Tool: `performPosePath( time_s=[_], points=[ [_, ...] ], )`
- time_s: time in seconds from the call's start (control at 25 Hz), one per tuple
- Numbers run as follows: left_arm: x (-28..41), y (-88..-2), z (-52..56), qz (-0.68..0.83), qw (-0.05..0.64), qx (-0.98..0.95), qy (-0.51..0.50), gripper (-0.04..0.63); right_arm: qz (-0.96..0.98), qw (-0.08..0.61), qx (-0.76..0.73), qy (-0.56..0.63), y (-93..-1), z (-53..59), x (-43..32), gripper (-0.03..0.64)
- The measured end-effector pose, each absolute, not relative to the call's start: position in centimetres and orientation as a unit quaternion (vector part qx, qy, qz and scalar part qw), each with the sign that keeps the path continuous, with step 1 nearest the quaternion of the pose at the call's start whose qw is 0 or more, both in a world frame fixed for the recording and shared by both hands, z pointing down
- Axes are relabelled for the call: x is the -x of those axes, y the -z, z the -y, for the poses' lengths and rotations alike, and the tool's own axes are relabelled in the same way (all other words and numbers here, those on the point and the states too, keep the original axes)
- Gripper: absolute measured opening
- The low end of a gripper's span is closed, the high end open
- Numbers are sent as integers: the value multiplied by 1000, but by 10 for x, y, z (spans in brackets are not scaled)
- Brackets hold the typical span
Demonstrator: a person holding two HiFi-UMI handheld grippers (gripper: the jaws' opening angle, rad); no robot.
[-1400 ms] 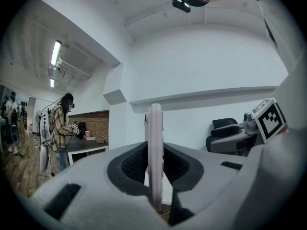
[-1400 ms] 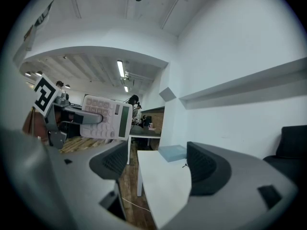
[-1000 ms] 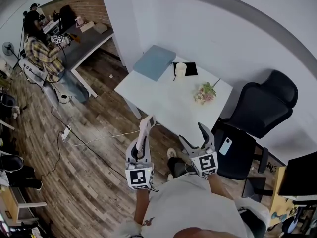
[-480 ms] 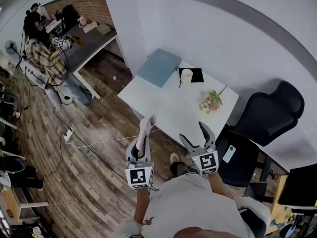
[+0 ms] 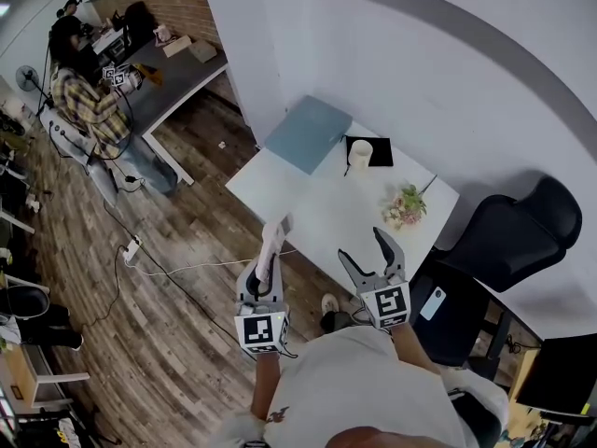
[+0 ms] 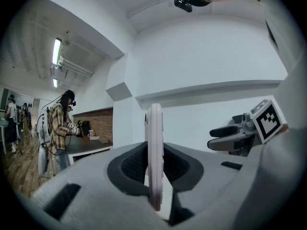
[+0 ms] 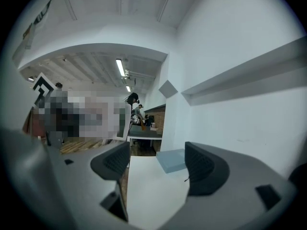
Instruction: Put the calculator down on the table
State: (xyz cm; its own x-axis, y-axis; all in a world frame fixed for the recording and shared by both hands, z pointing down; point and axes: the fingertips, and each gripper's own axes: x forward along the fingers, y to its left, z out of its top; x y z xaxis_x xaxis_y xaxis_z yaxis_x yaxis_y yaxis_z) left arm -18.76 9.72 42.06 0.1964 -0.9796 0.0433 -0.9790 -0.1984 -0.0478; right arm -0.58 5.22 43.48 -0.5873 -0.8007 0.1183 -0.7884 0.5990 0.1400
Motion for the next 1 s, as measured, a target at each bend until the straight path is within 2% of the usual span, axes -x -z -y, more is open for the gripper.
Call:
performPosePath(
  time_s=[1.0],
  points=[
    [167,-413,-3,-634,18,772,51,60,893,77,-444,17,-430,42,-10,356]
  ],
)
